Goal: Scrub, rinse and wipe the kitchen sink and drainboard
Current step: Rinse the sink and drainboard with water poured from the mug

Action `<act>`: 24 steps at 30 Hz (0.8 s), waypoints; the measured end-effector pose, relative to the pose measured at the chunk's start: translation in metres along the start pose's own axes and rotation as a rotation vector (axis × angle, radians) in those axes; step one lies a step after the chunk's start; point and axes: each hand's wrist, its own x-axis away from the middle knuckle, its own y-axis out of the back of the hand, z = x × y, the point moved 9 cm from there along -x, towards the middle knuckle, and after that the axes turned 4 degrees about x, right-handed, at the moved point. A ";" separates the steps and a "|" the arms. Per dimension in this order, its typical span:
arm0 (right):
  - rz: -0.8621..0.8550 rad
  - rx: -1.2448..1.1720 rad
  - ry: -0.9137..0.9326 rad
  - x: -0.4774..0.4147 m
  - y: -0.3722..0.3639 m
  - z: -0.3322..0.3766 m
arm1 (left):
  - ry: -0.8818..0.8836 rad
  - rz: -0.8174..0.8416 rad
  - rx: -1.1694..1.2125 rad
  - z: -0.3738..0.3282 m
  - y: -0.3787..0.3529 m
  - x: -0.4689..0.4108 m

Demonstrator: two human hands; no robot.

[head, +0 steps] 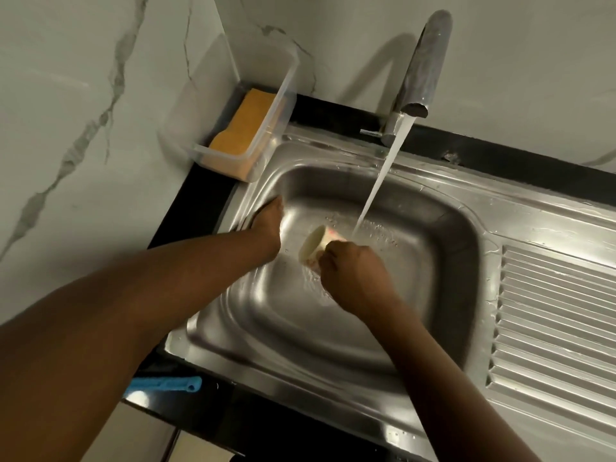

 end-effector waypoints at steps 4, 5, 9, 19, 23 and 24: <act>0.141 0.054 0.039 0.019 -0.029 -0.018 | -0.021 0.273 -0.289 -0.018 -0.017 0.055; 0.161 0.046 0.015 0.022 -0.030 -0.031 | -0.009 0.304 -0.208 -0.022 -0.023 0.064; 0.182 -0.215 -0.174 0.028 -0.023 -0.087 | -0.165 0.749 -0.503 -0.032 -0.054 0.116; -0.179 -0.899 -0.482 0.014 0.027 -0.106 | -0.293 0.280 0.331 -0.086 0.048 0.137; -0.215 -1.014 -0.474 0.009 0.040 -0.099 | -0.276 0.193 0.579 -0.088 0.069 0.148; -0.217 -1.014 -0.461 0.009 0.044 -0.096 | -0.270 0.165 0.632 -0.088 0.074 0.150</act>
